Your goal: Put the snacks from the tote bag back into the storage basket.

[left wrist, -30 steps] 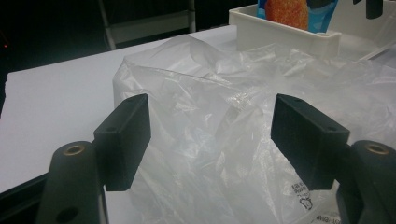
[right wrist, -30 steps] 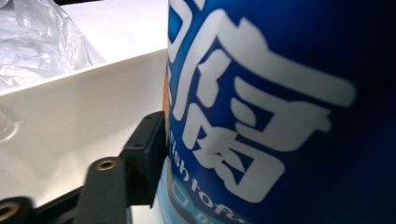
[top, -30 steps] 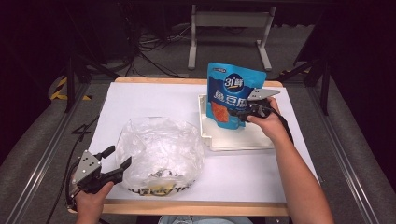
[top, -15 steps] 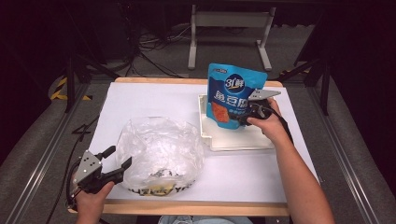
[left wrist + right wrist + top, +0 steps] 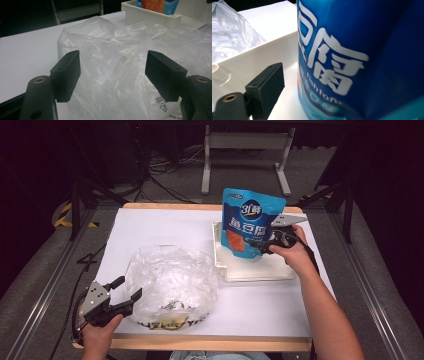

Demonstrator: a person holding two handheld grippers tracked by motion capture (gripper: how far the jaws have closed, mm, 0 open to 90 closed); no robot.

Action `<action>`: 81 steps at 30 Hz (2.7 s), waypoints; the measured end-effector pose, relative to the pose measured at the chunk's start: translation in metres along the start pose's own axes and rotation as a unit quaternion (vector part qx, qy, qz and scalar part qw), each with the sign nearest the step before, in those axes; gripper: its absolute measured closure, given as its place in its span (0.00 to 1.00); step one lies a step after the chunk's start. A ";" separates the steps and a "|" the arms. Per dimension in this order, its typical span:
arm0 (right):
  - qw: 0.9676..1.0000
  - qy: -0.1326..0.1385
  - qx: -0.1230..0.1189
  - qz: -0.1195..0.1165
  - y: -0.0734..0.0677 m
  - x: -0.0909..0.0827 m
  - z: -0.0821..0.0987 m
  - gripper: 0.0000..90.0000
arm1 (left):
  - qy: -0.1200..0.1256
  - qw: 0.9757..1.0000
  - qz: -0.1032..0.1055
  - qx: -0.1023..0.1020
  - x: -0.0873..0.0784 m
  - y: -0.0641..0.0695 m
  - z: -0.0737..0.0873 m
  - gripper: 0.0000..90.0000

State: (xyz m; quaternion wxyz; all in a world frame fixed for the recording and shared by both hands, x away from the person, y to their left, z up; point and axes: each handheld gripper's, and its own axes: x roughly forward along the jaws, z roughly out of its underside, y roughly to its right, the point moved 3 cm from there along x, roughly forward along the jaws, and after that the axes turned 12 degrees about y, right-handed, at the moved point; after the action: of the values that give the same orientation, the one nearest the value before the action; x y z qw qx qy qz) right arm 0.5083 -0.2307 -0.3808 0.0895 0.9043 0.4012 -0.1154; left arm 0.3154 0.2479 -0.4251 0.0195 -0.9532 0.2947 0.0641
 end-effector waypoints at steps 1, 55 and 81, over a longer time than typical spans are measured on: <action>1.000 0.001 -0.002 0.003 0.000 -0.003 -0.001 0.14 | -0.001 1.000 0.000 -0.001 0.000 0.000 0.000 0.33; 0.999 -0.022 -0.005 -0.036 -0.095 -0.121 0.012 0.11 | -0.002 1.000 -0.001 0.001 0.002 0.002 0.000 0.33; 0.998 -0.040 -0.015 -0.056 -0.114 -0.103 0.062 0.09 | -0.012 1.000 0.022 -0.005 0.002 0.003 -0.002 0.34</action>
State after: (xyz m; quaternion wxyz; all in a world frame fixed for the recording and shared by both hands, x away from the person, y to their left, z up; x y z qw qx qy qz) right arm 0.3472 -0.2435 -0.4189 0.1123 0.8736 0.4489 -0.1504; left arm 0.3156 0.2439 -0.4236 0.0172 -0.9459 0.3146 0.0775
